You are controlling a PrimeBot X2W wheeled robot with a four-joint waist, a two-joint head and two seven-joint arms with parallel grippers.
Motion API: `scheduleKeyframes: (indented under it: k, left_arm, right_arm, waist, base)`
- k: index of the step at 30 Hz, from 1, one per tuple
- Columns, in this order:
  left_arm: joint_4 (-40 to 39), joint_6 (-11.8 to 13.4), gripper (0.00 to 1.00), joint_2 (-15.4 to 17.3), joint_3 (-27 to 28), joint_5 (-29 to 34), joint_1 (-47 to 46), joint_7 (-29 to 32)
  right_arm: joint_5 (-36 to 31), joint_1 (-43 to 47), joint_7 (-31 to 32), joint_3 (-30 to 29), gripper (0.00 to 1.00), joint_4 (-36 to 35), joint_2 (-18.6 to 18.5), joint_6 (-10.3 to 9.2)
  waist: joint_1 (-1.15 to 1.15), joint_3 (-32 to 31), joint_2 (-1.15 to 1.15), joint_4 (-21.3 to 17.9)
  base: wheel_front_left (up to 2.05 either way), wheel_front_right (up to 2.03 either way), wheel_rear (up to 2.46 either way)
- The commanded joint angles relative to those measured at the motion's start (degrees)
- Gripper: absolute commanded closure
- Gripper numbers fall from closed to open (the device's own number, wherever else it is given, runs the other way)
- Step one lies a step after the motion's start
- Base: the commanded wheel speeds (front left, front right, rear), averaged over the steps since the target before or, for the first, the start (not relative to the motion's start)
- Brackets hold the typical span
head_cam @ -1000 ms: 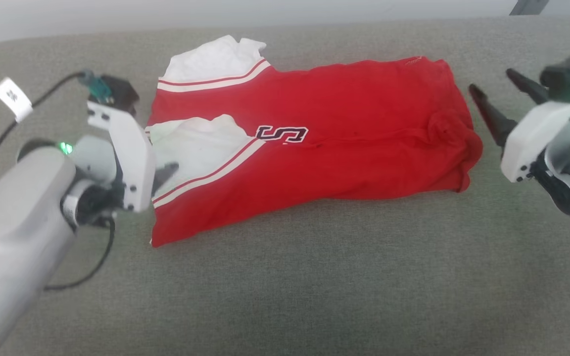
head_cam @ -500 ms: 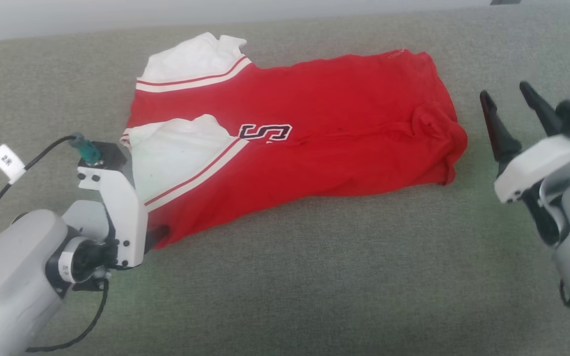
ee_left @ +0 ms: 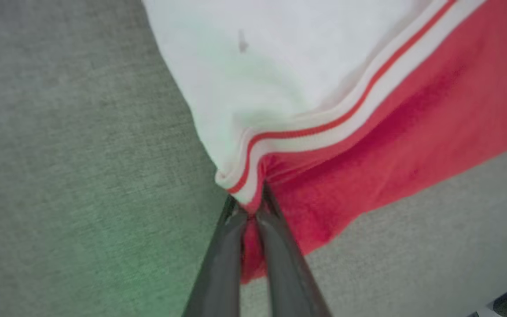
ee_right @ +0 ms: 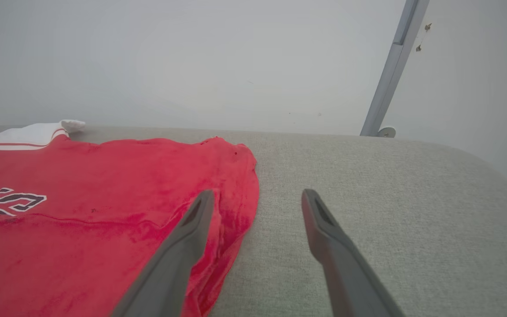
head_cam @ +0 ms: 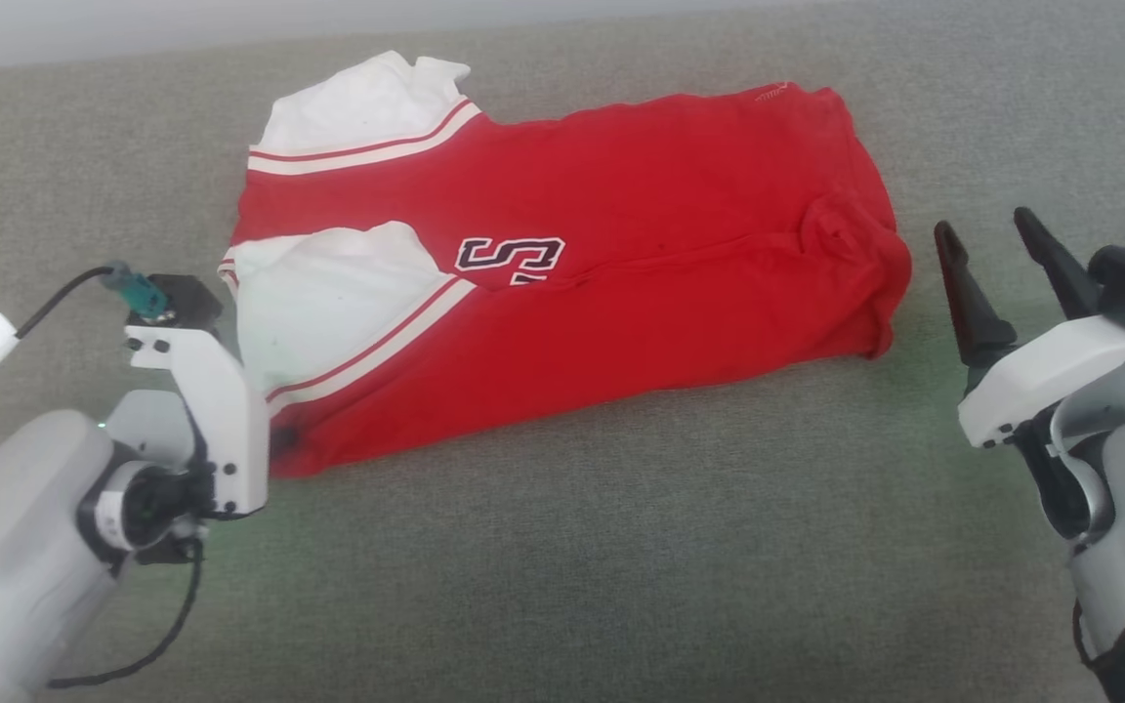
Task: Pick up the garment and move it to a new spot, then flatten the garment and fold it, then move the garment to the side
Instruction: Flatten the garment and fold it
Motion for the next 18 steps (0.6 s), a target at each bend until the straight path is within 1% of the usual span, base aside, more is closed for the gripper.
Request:
scheduleKeyframes:
  k: [1,5,9,13,14,16,18]
  left_arm:
    - [1.0,-0.3,1.0,-1.7,-1.5,-0.3,1.4,0.4]
    - [1.8,-1.2,1.0,-2.8,-2.0,0.3,0.5,0.1]
    - [2.3,-2.1,1.0,-3.9,-2.2,0.7,-0.4,-0.1]
    - [2.5,-2.8,1.0,-4.9,-2.8,1.2,-1.2,0.1]
    - [2.6,-3.2,1.0,-5.3,-3.0,1.4,-1.5,-0.1]
    - [2.7,-3.4,1.0,-5.8,-3.1,1.6,-2.1,-0.2]
    - [3.0,-3.7,1.0,-6.2,-3.2,1.8,-2.5,-0.3]
  right_arm:
    - [-0.4,1.1,1.1,-0.2,0.0,-0.9,0.5,-0.05]
    - [0.5,2.8,7.1,-0.2,0.0,-3.5,0.8,-0.06]
    - [2.7,2.8,15.1,1.1,0.0,-3.5,0.7,-0.05]
    - [4.1,1.2,22.4,1.8,0.0,-2.5,-0.5,-0.06]
    - [4.7,0.2,25.8,1.7,0.0,-1.2,-0.6,-0.06]
    - [4.1,-0.8,29.5,2.2,0.0,-0.1,-1.3,-0.06]
    - [4.6,-2.0,32.8,2.6,0.0,1.0,-1.3,-0.03]
  waist:
    - [0.0,0.0,0.0,0.3]
    - [0.0,0.2,0.0,1.2]
    - [0.0,0.4,0.0,2.3]
    - [0.0,0.8,0.0,3.4]
    - [0.0,1.0,0.0,3.9]
    - [0.0,1.4,0.0,4.5]
    - [0.0,1.7,0.0,5.0]
  base:
    - [0.0,0.0,0.0]
    - [0.0,0.0,0.0]
    - [0.0,0.0,0.0]
    - [0.0,0.0,0.0]
    - [0.0,0.0,0.0]
    - [0.0,0.0,0.0]
    - [0.0,0.0,0.0]
